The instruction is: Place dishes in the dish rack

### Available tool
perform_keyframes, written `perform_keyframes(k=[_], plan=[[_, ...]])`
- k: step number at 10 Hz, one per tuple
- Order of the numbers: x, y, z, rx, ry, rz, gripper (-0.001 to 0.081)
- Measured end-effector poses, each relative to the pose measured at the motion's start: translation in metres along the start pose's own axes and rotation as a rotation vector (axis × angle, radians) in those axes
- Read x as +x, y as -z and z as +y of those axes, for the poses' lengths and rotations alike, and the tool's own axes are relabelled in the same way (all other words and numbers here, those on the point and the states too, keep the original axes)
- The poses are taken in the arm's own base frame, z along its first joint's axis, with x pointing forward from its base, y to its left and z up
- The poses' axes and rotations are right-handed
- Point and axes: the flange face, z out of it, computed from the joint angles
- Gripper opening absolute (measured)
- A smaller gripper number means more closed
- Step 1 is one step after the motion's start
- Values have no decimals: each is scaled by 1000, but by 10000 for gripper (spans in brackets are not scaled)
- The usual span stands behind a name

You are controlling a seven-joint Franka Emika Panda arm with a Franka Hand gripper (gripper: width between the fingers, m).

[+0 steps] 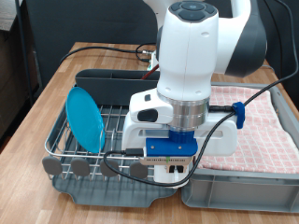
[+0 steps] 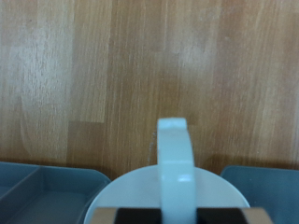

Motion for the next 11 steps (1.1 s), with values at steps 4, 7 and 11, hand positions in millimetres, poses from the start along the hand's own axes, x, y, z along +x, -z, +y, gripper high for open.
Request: perform_keyframes(k=[4, 7, 11], plan=[[2, -9, -3, 1, 44, -56, 338], [5, 5, -8, -16, 80, -142, 674], [5, 35, -12, -55, 78, -222, 798]])
